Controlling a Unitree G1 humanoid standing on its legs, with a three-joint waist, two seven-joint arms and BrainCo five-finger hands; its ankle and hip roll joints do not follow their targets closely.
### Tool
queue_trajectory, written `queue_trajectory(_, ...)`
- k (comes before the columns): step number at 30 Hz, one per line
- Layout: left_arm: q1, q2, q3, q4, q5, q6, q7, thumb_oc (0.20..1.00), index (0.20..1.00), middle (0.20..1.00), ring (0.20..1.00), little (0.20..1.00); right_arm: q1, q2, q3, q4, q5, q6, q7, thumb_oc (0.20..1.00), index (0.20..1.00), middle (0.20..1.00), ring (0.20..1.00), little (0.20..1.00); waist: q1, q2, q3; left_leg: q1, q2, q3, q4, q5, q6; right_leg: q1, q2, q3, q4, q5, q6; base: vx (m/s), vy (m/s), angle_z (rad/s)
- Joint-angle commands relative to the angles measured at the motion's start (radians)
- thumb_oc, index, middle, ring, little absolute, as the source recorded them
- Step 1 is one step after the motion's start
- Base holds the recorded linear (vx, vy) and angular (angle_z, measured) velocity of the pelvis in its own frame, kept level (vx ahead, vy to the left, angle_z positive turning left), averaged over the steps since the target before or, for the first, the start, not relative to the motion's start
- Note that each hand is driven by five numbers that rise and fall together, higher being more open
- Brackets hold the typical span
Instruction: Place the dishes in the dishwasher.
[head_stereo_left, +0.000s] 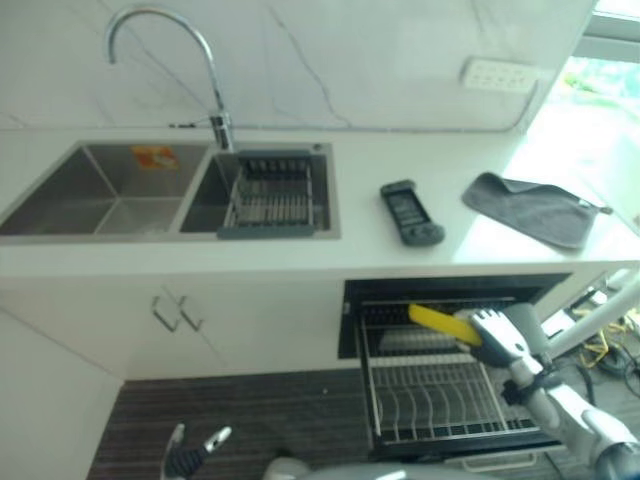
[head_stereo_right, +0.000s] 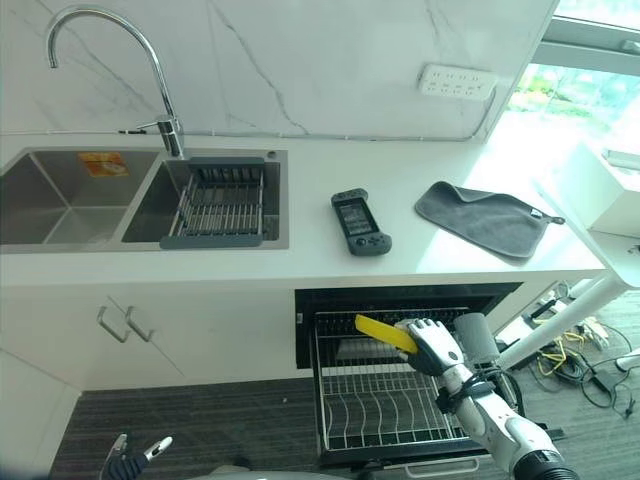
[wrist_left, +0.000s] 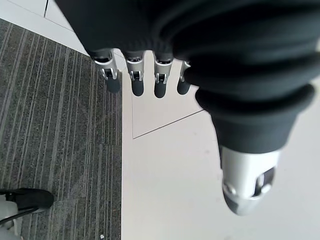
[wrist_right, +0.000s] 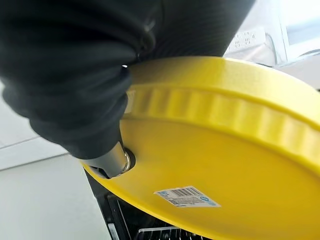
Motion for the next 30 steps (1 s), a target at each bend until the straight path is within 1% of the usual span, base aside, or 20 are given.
queue_trajectory(1,-0.079,0.056,-0.054,-0.001,0.022,-0.029,0.014,1.0,1.0,1.0,1.0,1.0,-0.133,0.003,0.013,-0.014,0.037,-0.004,-0.024,0.2,0.2,0.2,0.2,0.2,0.037,-0.009,0.017,-0.024,-0.025,-0.051,0.002,0.006,0.022,0.097,-0.009,-0.036,0.007,-0.038,0.043,0.0,0.0,0.0)
queue_trajectory(6,-0.081,0.059,-0.064,0.0,0.021,-0.03,0.016,1.0,1.0,1.0,1.0,1.0,-0.153,0.025,0.035,0.033,0.017,0.016,-0.025,0.2,0.2,0.2,0.2,0.2,0.048,-0.006,0.025,-0.022,-0.023,-0.05,0.002,0.007,0.02,0.096,-0.011,-0.044,0.007,-0.035,0.044,0.0,0.0,0.0)
queue_trajectory(9,-0.091,0.064,-0.067,0.018,0.02,-0.047,0.021,1.0,1.0,1.0,1.0,1.0,-0.185,0.047,0.057,0.114,-0.026,0.023,-0.067,0.2,0.2,0.2,0.2,0.2,0.061,-0.005,0.032,-0.028,-0.02,-0.049,0.002,0.012,0.02,0.096,-0.012,-0.052,0.007,-0.032,0.047,-0.01,-0.026,0.01)
queue_trajectory(10,-0.103,0.07,-0.079,0.02,0.009,-0.057,0.028,1.0,1.0,1.0,1.0,1.0,-0.22,0.063,0.078,0.191,-0.04,0.033,-0.096,0.2,0.2,0.2,0.2,0.2,0.076,-0.003,0.04,-0.034,-0.02,-0.054,0.002,0.017,0.019,0.096,-0.013,-0.061,0.007,-0.031,0.048,-0.02,-0.043,0.05)
queue_trajectory(12,-0.109,0.073,-0.091,0.015,0.004,-0.062,0.033,1.0,1.0,1.0,1.0,1.0,-0.246,0.072,0.098,0.245,-0.034,0.041,-0.111,0.2,0.2,0.2,0.2,0.2,0.089,-0.001,0.045,-0.037,-0.022,-0.061,0.002,0.019,0.019,0.097,-0.013,-0.068,0.007,-0.03,0.047,-0.01,-0.033,0.09)
queue_trajectory(18,-0.109,0.094,-0.109,-0.021,-0.016,-0.06,0.043,1.0,1.0,1.0,1.0,1.0,-0.311,0.095,0.137,0.35,-0.005,0.067,-0.115,0.2,0.2,0.2,0.2,0.2,0.122,0.015,0.064,-0.056,-0.025,-0.084,0.002,0.033,0.016,0.096,-0.016,-0.084,0.007,-0.025,0.049,0.01,-0.023,0.12)
queue_trajectory(23,-0.135,0.111,-0.112,-0.025,-0.054,-0.052,0.052,1.0,1.0,1.0,1.0,1.0,-0.399,0.094,0.157,0.436,0.038,0.113,-0.122,0.2,0.2,0.2,0.2,0.2,0.146,0.039,0.094,-0.104,-0.036,-0.115,0.002,0.052,0.018,0.068,-0.024,-0.094,0.007,-0.016,0.052,-0.04,-0.027,0.1)
queue_trajectory(24,-0.137,0.111,-0.112,-0.023,-0.056,-0.054,0.051,1.0,1.0,1.0,1.0,1.0,-0.404,0.093,0.158,0.44,0.038,0.113,-0.123,0.2,0.2,0.2,0.2,0.2,0.145,0.04,0.094,-0.108,-0.036,-0.116,0.002,0.053,0.018,0.065,-0.024,-0.094,0.007,-0.016,0.052,-0.1,-0.028,0.04)
queue_trajectory(27,-0.182,0.125,-0.124,-0.02,-0.106,-0.069,0.032,1.0,1.0,1.0,1.0,1.0,-0.498,0.067,0.175,0.483,0.05,0.162,-0.129,0.2,0.2,0.2,0.2,0.2,0.151,0.067,0.127,-0.164,-0.045,-0.13,0.002,0.067,0.021,0.016,-0.035,-0.087,0.007,-0.005,0.054,-0.2,-0.004,0.04)
queue_trajectory(30,-0.223,0.134,-0.143,-0.032,-0.151,-0.078,0.026,1.0,1.0,1.0,1.0,1.0,-0.575,0.034,0.185,0.515,0.086,0.174,-0.123,0.2,0.2,0.2,0.2,0.2,0.147,0.087,0.16,-0.207,-0.051,-0.134,0.002,0.078,0.024,-0.023,-0.042,-0.079,0.007,0.002,0.054,-0.23,0.013,0.08)
